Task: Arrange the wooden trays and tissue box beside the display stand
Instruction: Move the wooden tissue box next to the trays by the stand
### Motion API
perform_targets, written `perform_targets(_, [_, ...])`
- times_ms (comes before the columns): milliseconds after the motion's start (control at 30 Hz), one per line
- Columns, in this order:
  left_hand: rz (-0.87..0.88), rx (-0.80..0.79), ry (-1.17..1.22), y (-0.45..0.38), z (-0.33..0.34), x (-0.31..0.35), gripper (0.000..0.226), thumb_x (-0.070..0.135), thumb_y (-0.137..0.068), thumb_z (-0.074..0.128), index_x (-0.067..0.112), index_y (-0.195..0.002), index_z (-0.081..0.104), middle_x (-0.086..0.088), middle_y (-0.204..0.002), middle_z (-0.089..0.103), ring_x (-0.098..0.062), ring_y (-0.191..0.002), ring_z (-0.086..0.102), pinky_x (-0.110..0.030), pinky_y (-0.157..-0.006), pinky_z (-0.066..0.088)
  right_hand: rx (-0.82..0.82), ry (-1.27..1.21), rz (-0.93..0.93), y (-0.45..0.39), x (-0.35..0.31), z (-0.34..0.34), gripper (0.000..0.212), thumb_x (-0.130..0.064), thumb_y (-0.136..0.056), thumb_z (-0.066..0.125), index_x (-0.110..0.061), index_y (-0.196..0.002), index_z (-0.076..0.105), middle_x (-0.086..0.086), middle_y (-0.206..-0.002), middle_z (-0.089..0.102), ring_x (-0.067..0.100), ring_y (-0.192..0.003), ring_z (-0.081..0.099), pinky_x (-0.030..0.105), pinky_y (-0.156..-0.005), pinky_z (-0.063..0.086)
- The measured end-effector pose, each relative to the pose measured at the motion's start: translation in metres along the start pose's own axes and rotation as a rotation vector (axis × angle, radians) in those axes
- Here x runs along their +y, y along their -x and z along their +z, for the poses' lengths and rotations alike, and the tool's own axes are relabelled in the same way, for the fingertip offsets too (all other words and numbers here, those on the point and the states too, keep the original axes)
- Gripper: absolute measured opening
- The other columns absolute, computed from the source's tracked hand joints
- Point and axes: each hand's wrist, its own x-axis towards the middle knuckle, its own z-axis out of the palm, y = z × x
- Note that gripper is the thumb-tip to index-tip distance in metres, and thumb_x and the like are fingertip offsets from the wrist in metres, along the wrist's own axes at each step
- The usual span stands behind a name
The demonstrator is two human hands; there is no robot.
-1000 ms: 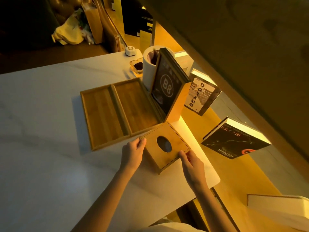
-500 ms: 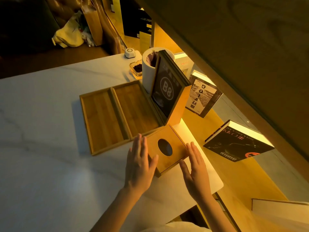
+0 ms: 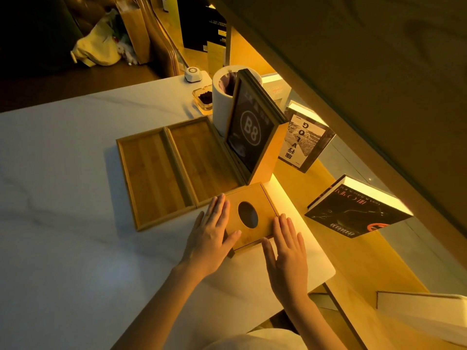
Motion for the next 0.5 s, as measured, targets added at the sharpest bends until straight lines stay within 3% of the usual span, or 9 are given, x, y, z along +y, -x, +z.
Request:
perform_targets(133, [0.041,-0.023,0.003,0.002,-0.006,-0.003,0.08,0.075,-0.063,-0.011,0.03,-0.128,-0.021,0.009,-0.143,-0.023,-0.009,-0.135,-0.019,-0.03,-0.11,-0.001,-0.002,0.099,0.001,0.0,-0.004,0.0,0.06,-0.049,-0.092,0.017,-0.014,-0.138,0.028,0.002,-0.144,0.022,0.026,-0.135,0.021,0.05,-0.107,0.02])
perform_targets(233, [0.074,-0.032,-0.031,0.011,-0.008,-0.008,0.073,0.068,-0.071,0.0,0.029,-0.13,-0.021,0.006,-0.143,-0.026,-0.011,-0.134,-0.023,-0.029,-0.111,-0.004,-0.051,0.137,-0.065,0.006,-0.009,0.001,0.057,-0.047,-0.092,0.021,-0.018,-0.141,0.019,0.001,-0.147,0.019,0.026,-0.137,0.014,0.052,-0.108,0.01])
perform_targets(333, [0.078,-0.051,-0.065,0.016,-0.005,-0.011,0.073,0.067,-0.073,0.004,0.029,-0.13,-0.022,0.004,-0.142,-0.029,-0.013,-0.132,-0.026,-0.029,-0.11,-0.005,-0.124,0.143,-0.092,0.014,-0.013,0.009,0.059,-0.053,-0.092,0.015,-0.021,-0.142,0.008,-0.001,-0.15,0.008,0.026,-0.139,0.004,0.042,-0.118,-0.002])
perform_targets(500, [0.081,-0.058,-0.089,0.01,-0.004,-0.008,0.077,0.07,-0.07,-0.003,0.026,-0.129,-0.023,0.002,-0.142,-0.028,-0.016,-0.132,-0.024,-0.029,-0.108,-0.005,-0.129,0.227,-0.091,0.01,-0.009,0.009,0.06,-0.053,-0.093,0.013,-0.018,-0.142,0.012,0.004,-0.15,0.017,0.028,-0.138,0.015,0.033,-0.11,-0.005])
